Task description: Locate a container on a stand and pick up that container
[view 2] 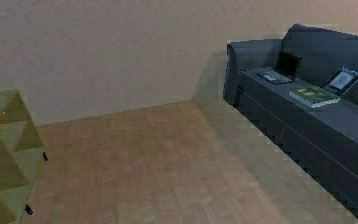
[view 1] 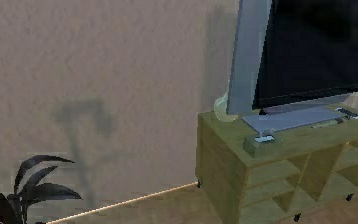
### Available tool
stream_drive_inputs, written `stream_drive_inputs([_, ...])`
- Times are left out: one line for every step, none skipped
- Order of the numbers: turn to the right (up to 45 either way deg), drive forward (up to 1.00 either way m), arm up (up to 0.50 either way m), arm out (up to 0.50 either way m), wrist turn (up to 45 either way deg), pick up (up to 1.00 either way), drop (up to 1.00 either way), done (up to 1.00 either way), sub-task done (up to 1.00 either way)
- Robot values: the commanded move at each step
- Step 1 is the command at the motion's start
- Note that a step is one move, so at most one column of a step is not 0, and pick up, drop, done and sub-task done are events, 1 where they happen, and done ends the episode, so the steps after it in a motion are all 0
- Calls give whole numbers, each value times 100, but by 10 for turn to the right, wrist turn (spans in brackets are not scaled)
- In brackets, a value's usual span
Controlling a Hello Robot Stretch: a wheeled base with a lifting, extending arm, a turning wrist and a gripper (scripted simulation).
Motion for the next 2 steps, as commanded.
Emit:
stream_drive_inputs([-30, 0, 0, 0, 0, 0, 0, 0, 0])
stream_drive_inputs([0, 40, 0, 0, 0, 0, 0, 0, 0])
